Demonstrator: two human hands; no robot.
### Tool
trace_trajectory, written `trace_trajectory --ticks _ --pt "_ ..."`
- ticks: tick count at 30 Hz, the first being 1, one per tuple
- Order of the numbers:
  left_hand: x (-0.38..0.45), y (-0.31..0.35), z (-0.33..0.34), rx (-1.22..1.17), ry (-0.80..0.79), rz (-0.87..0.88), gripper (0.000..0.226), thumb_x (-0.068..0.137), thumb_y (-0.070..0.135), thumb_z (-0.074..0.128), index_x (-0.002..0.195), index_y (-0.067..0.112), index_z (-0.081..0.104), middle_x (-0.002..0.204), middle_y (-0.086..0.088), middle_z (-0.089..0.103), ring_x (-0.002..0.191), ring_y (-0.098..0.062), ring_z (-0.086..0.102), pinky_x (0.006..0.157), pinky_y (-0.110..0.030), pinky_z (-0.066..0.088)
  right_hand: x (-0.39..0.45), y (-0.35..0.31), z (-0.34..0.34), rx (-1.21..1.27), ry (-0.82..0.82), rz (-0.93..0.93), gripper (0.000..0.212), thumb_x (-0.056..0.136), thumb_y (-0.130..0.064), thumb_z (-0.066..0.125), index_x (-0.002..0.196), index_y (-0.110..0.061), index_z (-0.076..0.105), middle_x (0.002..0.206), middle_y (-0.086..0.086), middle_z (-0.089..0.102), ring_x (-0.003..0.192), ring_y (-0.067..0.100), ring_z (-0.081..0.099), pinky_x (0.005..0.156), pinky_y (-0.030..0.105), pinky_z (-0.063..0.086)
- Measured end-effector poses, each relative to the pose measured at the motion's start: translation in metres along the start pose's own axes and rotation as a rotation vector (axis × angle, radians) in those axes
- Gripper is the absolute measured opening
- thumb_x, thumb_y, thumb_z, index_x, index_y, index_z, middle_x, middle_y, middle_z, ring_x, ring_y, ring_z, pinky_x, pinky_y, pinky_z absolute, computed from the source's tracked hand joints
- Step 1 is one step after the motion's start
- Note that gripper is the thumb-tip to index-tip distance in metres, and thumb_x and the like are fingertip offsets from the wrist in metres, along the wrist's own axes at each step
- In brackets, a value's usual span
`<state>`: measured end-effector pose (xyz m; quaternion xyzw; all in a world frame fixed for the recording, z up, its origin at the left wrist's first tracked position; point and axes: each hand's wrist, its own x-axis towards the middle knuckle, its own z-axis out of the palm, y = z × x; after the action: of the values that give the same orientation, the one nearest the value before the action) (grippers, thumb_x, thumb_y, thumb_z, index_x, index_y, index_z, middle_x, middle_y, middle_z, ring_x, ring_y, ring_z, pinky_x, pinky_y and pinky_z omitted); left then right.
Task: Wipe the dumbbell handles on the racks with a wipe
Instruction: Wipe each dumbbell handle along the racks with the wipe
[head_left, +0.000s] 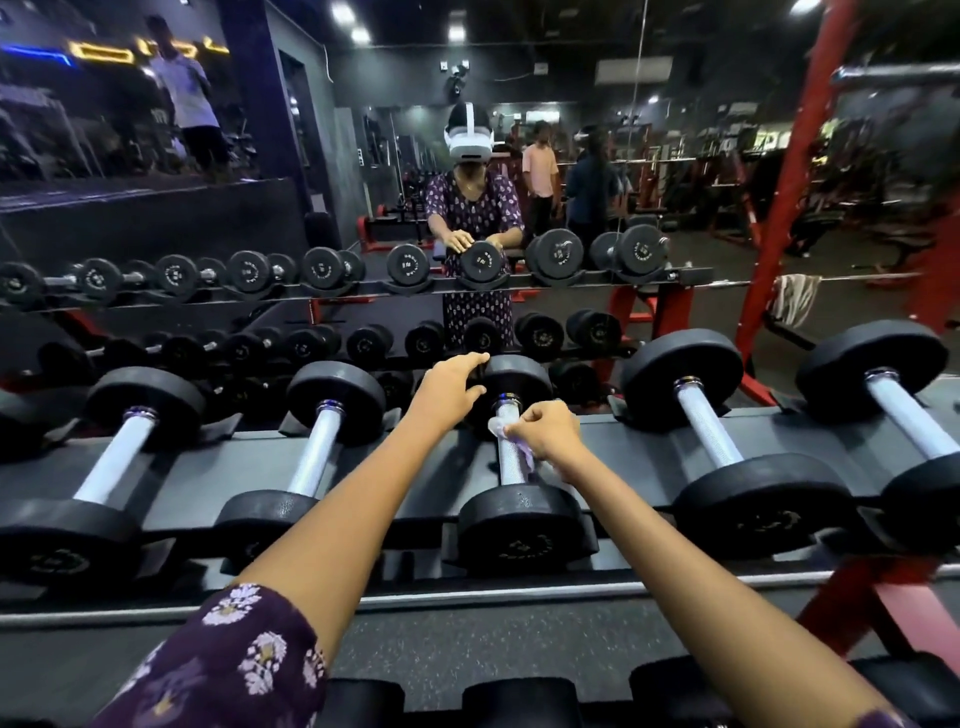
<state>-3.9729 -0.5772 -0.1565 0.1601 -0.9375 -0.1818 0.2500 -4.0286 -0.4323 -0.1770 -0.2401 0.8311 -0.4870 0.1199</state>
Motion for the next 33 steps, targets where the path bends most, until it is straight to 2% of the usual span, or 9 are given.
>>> trace_trajectory --ticks 6,11,14,18,22,25,27,29,33 --pt "0.0 -0.002 0.002 0.015 0.015 0.022 0.05 0.09 0.008 0.065 0.138 0.008 0.051 0.138 -0.01 0.055 0.128 -0.026 0.05 0.102 -0.026 0.031 -0.002 -0.008 0.0 -0.216 -0.126 0.031 0.04 0.077 -0.021 0.074 0.057 -0.01 0.041 0.059 0.003 0.044 0.073 0.019 0.048 0.065 0.025 0.046" --pt "-0.002 0.0 0.004 -0.001 0.038 0.012 0.051 0.091 0.006 0.062 0.14 0.007 0.048 0.141 -0.01 0.052 0.131 -0.025 0.047 0.102 -0.023 0.028 0.003 -0.007 -0.004 -0.137 -0.048 0.056 0.039 0.074 -0.017 0.073 0.05 -0.011 0.043 0.056 0.004 0.042 0.056 0.013 0.041 0.049 0.019 0.037" --pt "-0.003 0.001 0.006 -0.034 0.041 -0.003 0.051 0.092 0.004 0.06 0.141 0.007 0.047 0.143 -0.009 0.051 0.132 -0.025 0.045 0.103 -0.021 0.027 0.003 -0.009 0.0 -0.116 -0.018 0.027 0.042 0.073 -0.024 0.075 0.048 -0.011 0.043 0.053 0.004 0.042 0.08 0.017 0.041 0.051 0.019 0.033" --pt "-0.006 -0.001 0.006 -0.058 0.005 0.002 0.057 0.09 -0.001 0.058 0.144 0.008 0.043 0.147 -0.007 0.046 0.136 -0.023 0.042 0.106 -0.021 0.025 0.003 -0.006 0.006 -0.125 -0.051 0.053 0.044 0.07 -0.029 0.078 0.055 -0.013 0.04 0.084 0.011 0.044 0.09 0.014 0.033 0.049 0.018 0.032" --pt "-0.007 -0.001 0.002 -0.097 -0.109 -0.015 0.063 0.091 0.0 0.057 0.149 0.008 0.034 0.154 -0.007 0.036 0.142 -0.02 0.033 0.111 -0.021 0.021 0.001 -0.011 0.004 -0.122 0.002 0.042 0.038 0.071 -0.018 0.074 0.05 -0.01 0.043 0.058 0.007 0.043 0.088 0.016 0.037 0.048 0.016 0.029" --pt "-0.022 0.009 -0.003 -0.169 -0.17 -0.081 0.063 0.096 0.02 0.058 0.15 0.004 0.03 0.158 -0.009 0.025 0.144 -0.02 0.028 0.114 -0.027 0.022 -0.001 -0.012 0.007 -0.079 0.045 0.005 0.041 0.071 -0.013 0.072 0.047 -0.011 0.04 0.054 0.005 0.038 0.085 0.018 0.037 0.045 0.02 0.029" --pt "-0.057 0.021 0.007 -0.328 0.099 -0.135 0.037 0.096 0.025 0.059 0.125 0.003 0.055 0.131 -0.011 0.054 0.116 -0.014 0.055 0.099 -0.029 0.04 -0.002 -0.009 0.005 -0.088 0.016 0.01 0.04 0.072 -0.014 0.072 0.048 -0.012 0.04 0.056 0.005 0.042 0.084 0.017 0.04 0.043 0.016 0.033" --pt "-0.113 0.035 0.023 -0.489 0.361 -0.104 0.017 0.096 0.032 0.057 0.087 0.018 0.059 0.086 0.0 0.061 0.076 0.002 0.054 0.072 -0.021 0.042 -0.002 -0.003 -0.001 -0.149 -0.071 0.024 0.038 0.076 -0.014 0.07 0.051 -0.013 0.041 0.055 0.004 0.042 0.072 0.017 0.044 0.041 0.007 0.036" --pt "-0.161 0.041 0.066 -0.558 0.435 -0.069 0.033 0.095 0.044 0.036 0.077 0.02 0.051 0.072 0.011 0.051 0.069 -0.004 0.048 0.065 -0.017 0.035 -0.005 0.002 -0.004 -0.156 -0.113 0.034 0.035 0.076 -0.013 0.069 0.052 -0.012 0.044 0.055 0.003 0.045 0.055 0.014 0.042 0.039 0.012 0.035"
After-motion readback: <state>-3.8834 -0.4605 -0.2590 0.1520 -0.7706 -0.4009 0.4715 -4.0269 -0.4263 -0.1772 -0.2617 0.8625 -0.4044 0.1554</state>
